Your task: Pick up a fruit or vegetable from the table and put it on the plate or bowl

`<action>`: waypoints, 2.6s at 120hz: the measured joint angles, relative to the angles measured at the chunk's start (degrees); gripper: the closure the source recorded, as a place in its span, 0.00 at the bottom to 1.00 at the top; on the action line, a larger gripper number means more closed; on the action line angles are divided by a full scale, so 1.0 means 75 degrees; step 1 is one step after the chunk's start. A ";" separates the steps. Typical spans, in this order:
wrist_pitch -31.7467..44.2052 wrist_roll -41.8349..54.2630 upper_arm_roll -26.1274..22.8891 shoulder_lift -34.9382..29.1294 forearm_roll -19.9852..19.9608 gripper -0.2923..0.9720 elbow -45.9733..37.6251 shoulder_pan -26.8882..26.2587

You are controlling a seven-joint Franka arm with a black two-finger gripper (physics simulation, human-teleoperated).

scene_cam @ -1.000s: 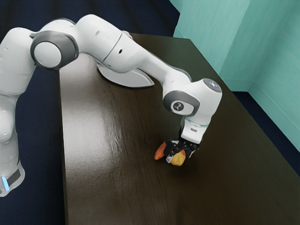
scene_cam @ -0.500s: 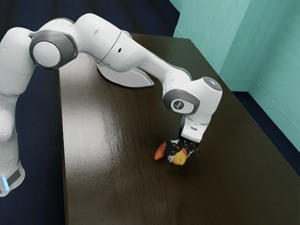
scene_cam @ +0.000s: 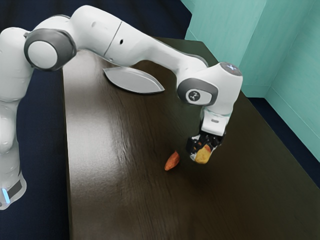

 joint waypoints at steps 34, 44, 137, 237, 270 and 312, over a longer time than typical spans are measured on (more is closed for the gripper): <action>-0.0540 -0.0918 0.0389 0.0023 -0.0102 0.46 0.0986 0.0002; -0.0870 -0.1344 0.0708 0.0011 -0.0197 0.46 0.1270 0.0031; -0.3173 -0.5198 0.1524 0.0153 -0.0686 0.46 0.2202 0.2414; -0.1571 -0.5497 0.3149 -0.1948 -0.0305 0.46 -0.1616 0.3156; -0.0899 -0.5222 0.3419 -0.1602 -0.0314 0.46 -0.1622 0.3742; -0.0115 -0.4782 0.3521 -0.0828 -0.0467 0.46 -0.1086 0.3574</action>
